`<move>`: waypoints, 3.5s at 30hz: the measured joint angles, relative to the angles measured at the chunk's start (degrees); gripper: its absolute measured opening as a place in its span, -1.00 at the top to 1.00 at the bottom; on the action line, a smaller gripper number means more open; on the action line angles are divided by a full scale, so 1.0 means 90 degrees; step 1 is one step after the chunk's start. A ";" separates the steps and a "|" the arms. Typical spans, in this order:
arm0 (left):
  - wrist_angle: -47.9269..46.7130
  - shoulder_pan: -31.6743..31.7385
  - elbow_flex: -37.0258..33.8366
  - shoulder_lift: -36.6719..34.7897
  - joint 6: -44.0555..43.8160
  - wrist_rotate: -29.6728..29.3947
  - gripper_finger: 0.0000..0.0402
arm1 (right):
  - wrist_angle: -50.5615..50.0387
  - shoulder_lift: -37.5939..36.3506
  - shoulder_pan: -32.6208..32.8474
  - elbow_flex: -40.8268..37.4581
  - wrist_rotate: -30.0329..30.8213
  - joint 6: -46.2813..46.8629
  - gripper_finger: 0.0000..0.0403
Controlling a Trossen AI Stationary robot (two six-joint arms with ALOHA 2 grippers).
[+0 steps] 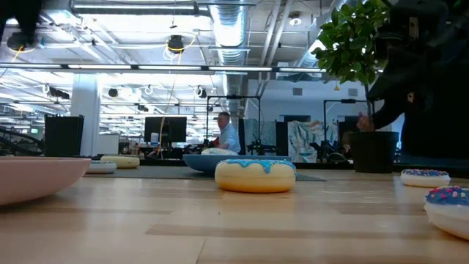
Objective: Pick & Place donuts
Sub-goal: Put the large brown donut on the blue plate
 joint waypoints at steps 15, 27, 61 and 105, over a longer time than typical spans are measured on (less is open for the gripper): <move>0.2055 0.3081 0.0394 -0.0002 0.6338 -0.0326 -0.25 | 0.0002 0.0000 0.0021 0.0000 -0.0228 -0.0279 1.00; 0.1696 0.5340 0.0371 -0.0113 1.0523 0.0912 -0.25 | 0.0032 0.0000 -0.0151 0.0000 -0.0131 -0.0085 1.00; 0.3755 0.9575 -0.5138 -0.3969 1.1380 0.1255 -0.25 | 0.0078 0.0002 -0.1537 0.0000 0.0544 0.0890 1.00; 0.4904 1.0454 -0.6316 -0.3868 1.2450 0.1188 -0.25 | 0.0227 0.0000 -0.1945 -0.0002 0.0520 0.0844 1.00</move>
